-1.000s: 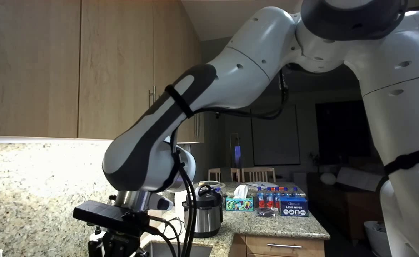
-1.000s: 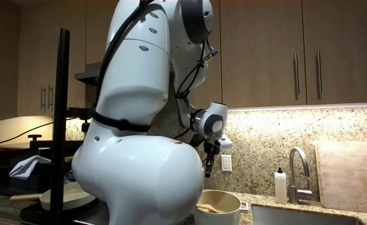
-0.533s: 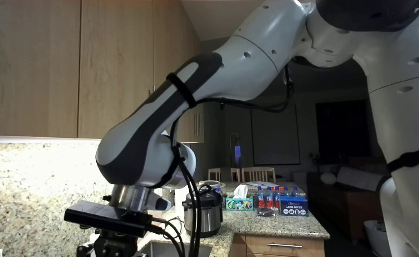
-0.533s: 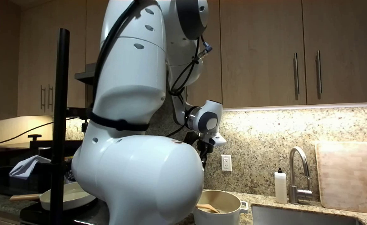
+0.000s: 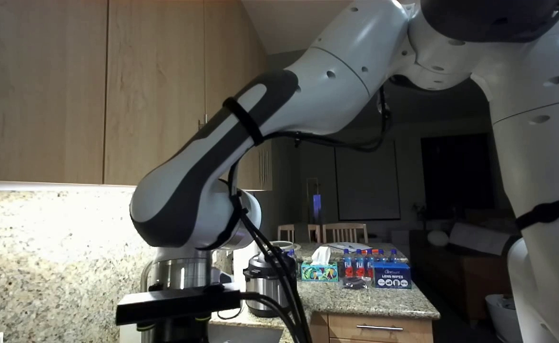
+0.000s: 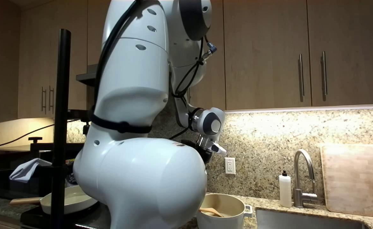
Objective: Use the spatula to stir the pot
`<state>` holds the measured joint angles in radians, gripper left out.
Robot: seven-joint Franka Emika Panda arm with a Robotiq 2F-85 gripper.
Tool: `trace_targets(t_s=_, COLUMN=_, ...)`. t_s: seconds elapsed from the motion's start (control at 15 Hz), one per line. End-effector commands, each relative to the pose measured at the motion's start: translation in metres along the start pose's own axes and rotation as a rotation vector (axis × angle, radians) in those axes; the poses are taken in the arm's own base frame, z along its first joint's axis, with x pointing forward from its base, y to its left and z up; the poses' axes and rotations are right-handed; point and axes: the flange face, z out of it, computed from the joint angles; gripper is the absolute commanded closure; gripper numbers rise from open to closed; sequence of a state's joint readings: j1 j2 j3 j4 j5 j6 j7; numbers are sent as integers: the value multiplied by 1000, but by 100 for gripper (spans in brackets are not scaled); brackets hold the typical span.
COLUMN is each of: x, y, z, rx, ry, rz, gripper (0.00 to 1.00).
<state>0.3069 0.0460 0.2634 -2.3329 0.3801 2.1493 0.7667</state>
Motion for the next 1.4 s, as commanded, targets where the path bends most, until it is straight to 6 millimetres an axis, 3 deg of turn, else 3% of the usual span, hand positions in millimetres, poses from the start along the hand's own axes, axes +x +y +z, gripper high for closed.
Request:
trace_targets(t_s=0.0, x=18, y=13, z=-13, rx=-150, ry=-22, rz=-127, gripper=0)
trace_targets(t_s=0.2, x=42, y=12, z=-30, rx=-261, ry=-11, rz=-244, gripper=0)
trace_targets(t_s=0.4, x=74, y=-3, z=-42, rx=-325, ry=-5, rz=-384, gripper=0)
trace_targets(t_s=0.73, x=111, y=-36, z=-34, rx=-368, ry=-40, rz=-623, gripper=0)
trace_targets(t_s=1.13, x=96, y=-66, z=13, rx=-410, ry=-202, rz=-861, gripper=0)
trace_targets(t_s=1.33, x=74, y=-87, z=33, rx=-398, ry=-216, rz=-901, gripper=0)
